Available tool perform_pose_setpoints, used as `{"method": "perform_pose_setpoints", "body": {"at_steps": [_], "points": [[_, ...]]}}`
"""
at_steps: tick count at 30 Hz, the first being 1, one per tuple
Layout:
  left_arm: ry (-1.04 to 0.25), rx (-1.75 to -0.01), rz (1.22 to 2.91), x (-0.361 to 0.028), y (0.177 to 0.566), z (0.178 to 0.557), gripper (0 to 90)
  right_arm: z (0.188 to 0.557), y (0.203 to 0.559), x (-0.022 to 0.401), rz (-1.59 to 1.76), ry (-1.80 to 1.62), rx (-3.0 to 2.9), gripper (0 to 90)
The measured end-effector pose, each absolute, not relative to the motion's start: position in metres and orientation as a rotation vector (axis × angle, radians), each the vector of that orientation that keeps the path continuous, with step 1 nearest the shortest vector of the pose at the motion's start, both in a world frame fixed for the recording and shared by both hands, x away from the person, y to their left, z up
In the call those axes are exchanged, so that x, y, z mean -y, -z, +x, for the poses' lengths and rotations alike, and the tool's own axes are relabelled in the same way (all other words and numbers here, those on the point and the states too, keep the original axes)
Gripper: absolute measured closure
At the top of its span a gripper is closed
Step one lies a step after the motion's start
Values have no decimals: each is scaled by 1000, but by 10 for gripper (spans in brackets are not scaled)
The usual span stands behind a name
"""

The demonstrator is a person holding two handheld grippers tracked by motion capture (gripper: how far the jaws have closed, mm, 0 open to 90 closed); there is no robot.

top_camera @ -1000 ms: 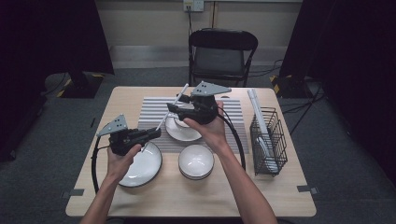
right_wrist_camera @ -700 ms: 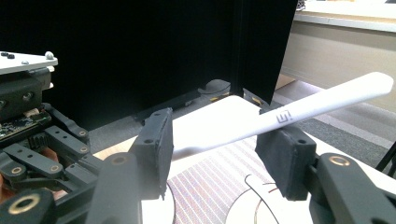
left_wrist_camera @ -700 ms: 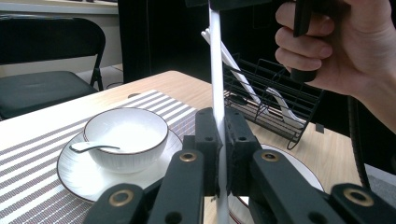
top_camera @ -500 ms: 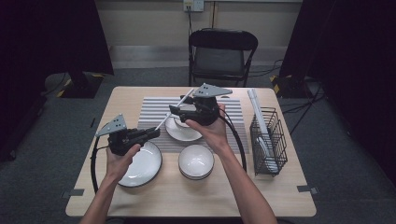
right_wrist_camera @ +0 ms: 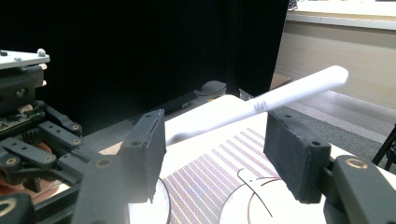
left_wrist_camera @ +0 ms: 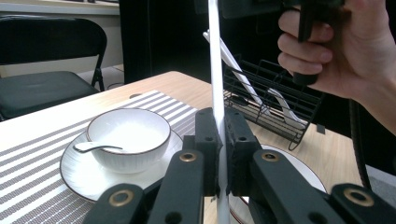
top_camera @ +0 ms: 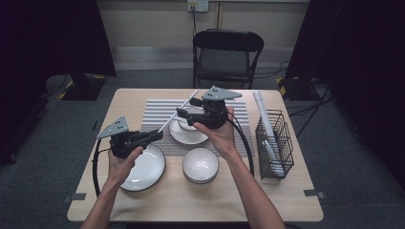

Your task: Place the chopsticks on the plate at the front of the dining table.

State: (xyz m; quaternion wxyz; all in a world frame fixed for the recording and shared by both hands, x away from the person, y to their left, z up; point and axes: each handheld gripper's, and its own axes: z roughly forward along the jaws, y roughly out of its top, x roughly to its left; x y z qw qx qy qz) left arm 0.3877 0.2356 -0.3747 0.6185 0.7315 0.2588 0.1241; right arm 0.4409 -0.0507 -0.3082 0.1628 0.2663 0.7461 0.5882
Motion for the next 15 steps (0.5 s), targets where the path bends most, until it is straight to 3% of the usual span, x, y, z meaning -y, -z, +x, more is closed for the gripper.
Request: {"method": "perform_pose_setpoints", "body": {"at_steps": [15], "points": [[-272,-589,1705,-227,379,389,859,445,312,57,808,-1644,-2111,374]]}}
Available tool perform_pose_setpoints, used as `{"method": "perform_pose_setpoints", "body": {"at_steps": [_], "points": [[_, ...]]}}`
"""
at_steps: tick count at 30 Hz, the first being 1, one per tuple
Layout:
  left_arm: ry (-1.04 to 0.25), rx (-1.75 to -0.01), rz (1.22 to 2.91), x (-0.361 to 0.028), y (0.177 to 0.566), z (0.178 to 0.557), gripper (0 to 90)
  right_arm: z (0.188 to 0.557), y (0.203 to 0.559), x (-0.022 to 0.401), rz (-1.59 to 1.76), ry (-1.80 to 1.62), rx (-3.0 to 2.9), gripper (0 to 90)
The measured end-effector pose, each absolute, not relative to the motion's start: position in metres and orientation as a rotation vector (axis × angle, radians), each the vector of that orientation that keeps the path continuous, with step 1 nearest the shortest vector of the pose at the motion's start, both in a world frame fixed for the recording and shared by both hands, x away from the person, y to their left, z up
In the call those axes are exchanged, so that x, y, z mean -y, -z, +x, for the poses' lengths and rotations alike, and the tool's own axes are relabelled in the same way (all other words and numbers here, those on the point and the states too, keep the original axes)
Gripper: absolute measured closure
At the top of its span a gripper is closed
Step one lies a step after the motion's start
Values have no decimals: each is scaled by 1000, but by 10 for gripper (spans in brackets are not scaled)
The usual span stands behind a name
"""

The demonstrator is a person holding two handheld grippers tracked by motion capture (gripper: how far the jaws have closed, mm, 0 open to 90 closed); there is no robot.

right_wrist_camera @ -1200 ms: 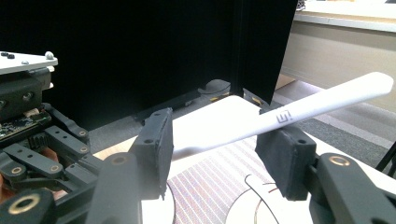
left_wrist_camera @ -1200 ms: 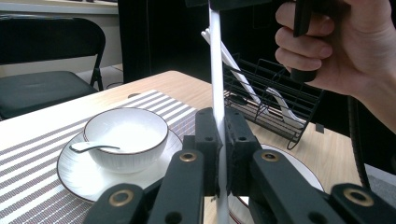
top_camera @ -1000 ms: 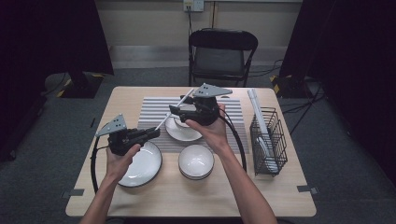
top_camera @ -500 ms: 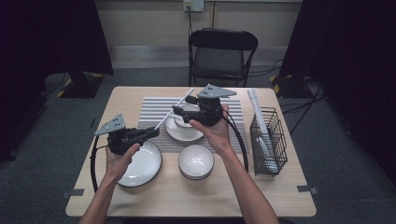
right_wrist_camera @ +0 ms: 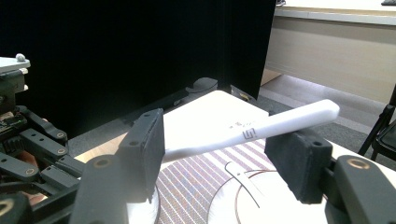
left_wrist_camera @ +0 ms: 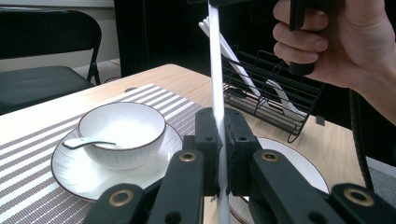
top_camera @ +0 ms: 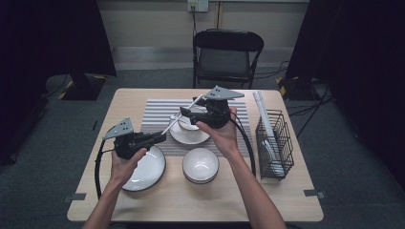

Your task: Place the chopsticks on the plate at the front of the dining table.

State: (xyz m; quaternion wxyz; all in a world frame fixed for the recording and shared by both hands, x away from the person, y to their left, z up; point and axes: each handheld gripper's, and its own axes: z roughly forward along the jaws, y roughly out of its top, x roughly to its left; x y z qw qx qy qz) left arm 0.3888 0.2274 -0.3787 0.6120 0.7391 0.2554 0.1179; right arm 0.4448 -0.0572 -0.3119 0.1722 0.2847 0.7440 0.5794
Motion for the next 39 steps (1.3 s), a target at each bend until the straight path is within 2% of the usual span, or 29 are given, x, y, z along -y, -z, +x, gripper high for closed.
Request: {"method": "perform_pose_setpoints", "body": {"at_steps": [17,39], "points": [[-225,-581,1697,-228,380,391,858,444,317,64,831,-1668,-2114,341],[-274,-610,1693,-236,380,397,858,436,326,77,827,-1608,-2131,333]]}}
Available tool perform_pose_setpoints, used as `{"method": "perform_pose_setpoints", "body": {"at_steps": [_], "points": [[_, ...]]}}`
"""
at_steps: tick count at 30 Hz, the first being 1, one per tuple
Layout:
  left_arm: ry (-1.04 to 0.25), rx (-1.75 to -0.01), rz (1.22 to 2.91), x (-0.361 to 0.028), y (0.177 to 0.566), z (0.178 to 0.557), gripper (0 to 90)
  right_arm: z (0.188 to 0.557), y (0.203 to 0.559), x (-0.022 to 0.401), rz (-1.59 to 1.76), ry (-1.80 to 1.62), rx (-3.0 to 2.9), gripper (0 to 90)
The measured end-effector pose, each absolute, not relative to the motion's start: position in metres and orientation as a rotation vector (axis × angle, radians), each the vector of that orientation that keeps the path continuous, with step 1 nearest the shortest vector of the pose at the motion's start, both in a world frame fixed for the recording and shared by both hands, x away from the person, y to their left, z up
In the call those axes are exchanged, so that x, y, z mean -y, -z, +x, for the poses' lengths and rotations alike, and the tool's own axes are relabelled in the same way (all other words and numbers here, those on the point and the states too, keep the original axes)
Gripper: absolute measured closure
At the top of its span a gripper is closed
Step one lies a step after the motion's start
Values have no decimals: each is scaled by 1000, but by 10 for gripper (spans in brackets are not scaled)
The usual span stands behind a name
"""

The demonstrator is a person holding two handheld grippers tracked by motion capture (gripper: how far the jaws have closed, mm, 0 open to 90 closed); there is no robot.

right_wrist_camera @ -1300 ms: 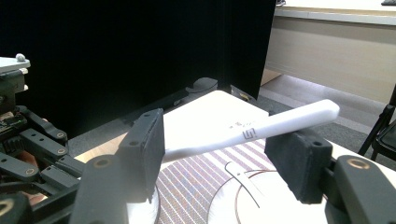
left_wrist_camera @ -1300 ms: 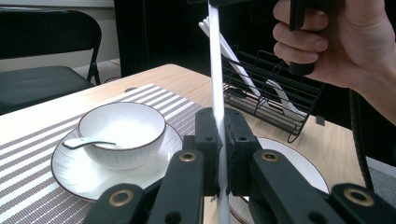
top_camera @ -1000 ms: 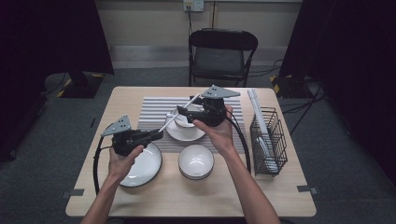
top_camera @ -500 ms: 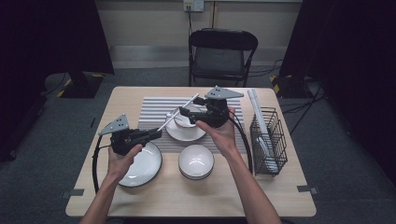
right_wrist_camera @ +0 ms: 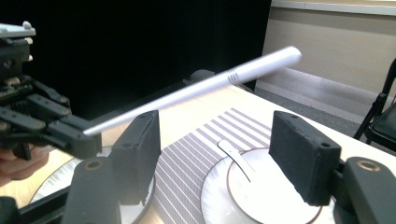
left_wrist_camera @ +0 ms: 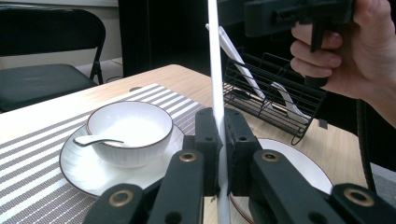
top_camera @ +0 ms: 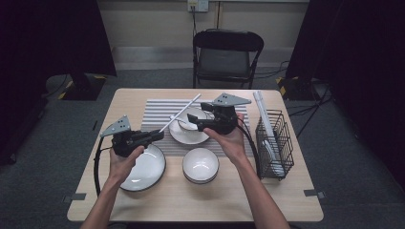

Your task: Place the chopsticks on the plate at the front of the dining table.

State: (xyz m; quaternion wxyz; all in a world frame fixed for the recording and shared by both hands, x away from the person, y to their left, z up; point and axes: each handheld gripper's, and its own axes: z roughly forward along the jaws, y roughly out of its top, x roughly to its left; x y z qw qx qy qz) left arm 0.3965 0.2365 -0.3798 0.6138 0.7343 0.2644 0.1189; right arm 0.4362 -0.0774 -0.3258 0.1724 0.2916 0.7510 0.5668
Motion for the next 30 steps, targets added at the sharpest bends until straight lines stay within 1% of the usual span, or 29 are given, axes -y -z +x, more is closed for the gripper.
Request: {"method": "perform_pose_setpoints", "body": {"at_steps": [20,27,30], "points": [[-270,-674,1682,-244,387,415,859,433,357,106,924,-1542,-2154,324],[-273,-693,1684,-241,388,425,859,435,362,114,949,-1508,-2164,316],[-284,-681,1711,-237,386,428,860,434,366,118,958,-1495,-2162,316]]}}
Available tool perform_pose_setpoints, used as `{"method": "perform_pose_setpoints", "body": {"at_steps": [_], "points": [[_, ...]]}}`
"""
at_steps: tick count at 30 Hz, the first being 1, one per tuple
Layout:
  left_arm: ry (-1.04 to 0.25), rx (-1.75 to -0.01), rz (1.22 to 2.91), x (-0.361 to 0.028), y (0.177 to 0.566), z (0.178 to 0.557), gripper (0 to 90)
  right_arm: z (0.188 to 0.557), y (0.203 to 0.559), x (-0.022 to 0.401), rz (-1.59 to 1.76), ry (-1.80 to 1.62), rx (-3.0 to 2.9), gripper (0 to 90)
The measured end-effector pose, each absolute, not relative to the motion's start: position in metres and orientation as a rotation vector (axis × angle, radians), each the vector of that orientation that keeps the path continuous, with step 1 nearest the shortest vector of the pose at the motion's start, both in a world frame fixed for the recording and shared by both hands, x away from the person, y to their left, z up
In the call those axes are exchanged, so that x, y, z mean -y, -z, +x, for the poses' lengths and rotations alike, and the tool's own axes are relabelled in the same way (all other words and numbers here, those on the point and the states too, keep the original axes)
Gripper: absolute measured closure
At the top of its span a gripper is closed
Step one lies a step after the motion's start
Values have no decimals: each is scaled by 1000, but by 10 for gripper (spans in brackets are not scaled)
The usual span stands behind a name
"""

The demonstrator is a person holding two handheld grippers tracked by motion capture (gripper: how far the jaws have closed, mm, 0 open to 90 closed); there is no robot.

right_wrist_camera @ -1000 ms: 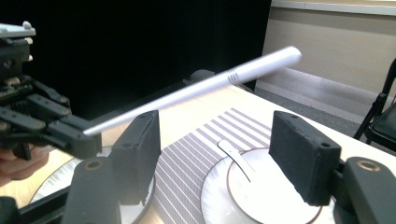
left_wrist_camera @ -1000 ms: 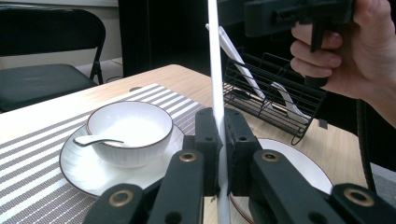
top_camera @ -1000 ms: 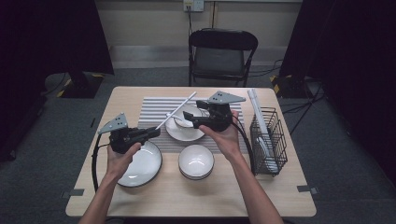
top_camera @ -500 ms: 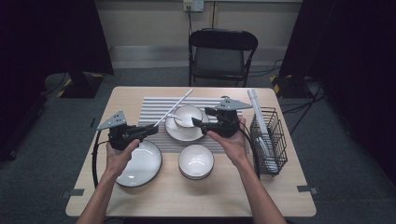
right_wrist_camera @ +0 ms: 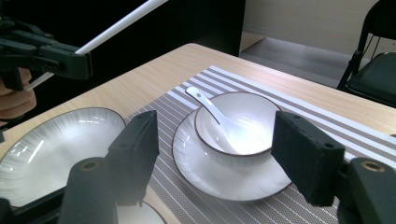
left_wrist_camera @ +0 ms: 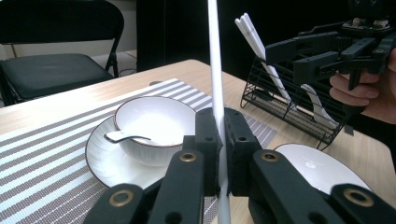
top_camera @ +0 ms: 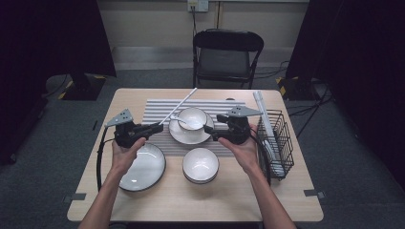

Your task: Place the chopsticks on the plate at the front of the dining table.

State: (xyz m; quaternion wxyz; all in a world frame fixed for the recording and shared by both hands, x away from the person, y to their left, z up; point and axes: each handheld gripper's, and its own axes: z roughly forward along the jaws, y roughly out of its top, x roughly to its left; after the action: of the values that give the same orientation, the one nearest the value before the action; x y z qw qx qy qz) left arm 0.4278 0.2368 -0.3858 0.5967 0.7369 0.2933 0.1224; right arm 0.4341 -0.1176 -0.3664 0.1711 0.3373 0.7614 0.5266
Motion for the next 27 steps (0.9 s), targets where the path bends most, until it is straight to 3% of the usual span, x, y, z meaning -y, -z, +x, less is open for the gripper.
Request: {"method": "perform_pose_setpoints", "body": {"at_steps": [18,27], "points": [[-307,-732,1694,-247,371,460,860,434,392,135,1032,-1406,-2193,308],[-290,-809,1708,-259,397,473,860,435,400,136,1042,-1387,-2207,300]]}}
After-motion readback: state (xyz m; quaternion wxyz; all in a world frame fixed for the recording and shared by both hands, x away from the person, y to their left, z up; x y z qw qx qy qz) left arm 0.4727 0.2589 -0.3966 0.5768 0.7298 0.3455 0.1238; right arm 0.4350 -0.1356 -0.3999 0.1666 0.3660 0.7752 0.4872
